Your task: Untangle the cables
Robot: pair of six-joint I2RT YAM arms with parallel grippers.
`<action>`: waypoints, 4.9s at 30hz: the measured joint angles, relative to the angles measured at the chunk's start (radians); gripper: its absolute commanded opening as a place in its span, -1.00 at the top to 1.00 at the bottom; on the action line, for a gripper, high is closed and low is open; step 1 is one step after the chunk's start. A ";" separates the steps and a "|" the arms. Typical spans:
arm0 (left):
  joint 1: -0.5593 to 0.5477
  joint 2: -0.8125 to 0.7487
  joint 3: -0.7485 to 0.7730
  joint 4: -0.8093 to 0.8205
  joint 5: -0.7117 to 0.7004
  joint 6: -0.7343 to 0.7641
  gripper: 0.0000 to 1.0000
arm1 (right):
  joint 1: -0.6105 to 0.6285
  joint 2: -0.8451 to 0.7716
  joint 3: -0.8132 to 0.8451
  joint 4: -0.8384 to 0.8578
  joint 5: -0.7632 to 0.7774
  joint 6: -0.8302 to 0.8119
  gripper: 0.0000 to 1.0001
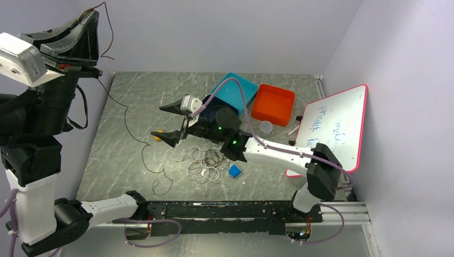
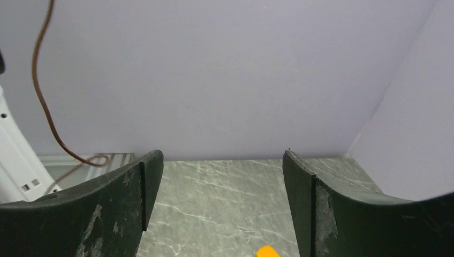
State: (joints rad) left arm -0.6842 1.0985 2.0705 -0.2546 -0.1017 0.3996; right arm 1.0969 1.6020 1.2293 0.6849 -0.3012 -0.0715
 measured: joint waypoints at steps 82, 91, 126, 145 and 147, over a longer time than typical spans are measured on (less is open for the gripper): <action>0.000 -0.274 -0.953 0.090 -0.129 -0.592 -0.52 | -0.362 -0.235 0.214 -0.503 0.558 -0.023 1.00; 0.000 -0.192 -0.995 0.091 -0.062 -0.626 -0.50 | -0.534 -0.235 0.222 -0.618 0.599 -0.019 1.00; 0.000 -0.039 -1.116 0.024 0.067 -0.684 -0.40 | -0.846 -0.011 0.062 -0.583 0.589 -0.026 1.00; 0.001 -0.019 -1.116 0.024 0.072 -0.684 -0.35 | -0.869 -0.020 0.146 -0.631 0.534 0.029 1.00; 0.001 -0.017 -1.116 0.024 0.072 -0.684 -0.35 | -0.869 -0.030 0.182 -0.637 0.534 0.030 1.00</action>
State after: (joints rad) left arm -0.6834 1.0813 0.9543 -0.2306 -0.0296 -0.2844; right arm 0.2279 1.5723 1.4109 0.0483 0.2329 -0.0414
